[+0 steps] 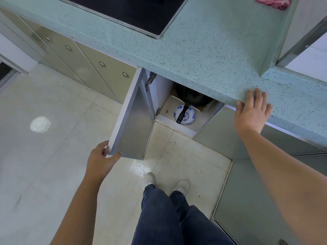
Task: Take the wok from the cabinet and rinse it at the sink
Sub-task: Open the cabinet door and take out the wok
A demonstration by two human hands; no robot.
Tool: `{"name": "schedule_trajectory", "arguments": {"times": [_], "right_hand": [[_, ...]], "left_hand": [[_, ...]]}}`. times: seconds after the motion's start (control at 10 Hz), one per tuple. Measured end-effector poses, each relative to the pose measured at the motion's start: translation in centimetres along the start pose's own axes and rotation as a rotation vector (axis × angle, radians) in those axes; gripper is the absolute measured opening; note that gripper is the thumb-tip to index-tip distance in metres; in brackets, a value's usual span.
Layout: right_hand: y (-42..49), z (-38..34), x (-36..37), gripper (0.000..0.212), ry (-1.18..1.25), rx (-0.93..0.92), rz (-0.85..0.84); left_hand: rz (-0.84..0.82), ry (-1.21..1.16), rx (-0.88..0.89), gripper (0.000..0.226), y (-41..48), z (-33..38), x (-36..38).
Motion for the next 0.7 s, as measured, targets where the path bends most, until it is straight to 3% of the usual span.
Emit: {"name": "schedule_trajectory", "arguments": {"times": [0.2, 0.4, 0.7], "right_hand": [[0.0, 0.0, 0.1, 0.050, -0.002, -0.001, -0.009], [0.0, 0.0, 0.1, 0.049, 0.015, -0.007, 0.008], [0.0, 0.0, 0.2, 0.050, -0.006, 0.002, -0.004]], "left_hand": [[0.101, 0.120, 0.026, 0.079, 0.5, 0.7, -0.9], [0.170, 0.224, 0.024, 0.059, 1.5, 0.9, -1.9], [0.190, 0.351, 0.040, 0.064, 2.6, 1.5, -2.6]]}}
Point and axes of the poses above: each hand's wrist, its own y-axis towards the middle knuckle, its own x-axis out of the palm, z = x × y, the point moved 3 cm from there along y, towards the middle knuckle, and after that the axes turned 12 degrees about -y, right-handed, at the moved point
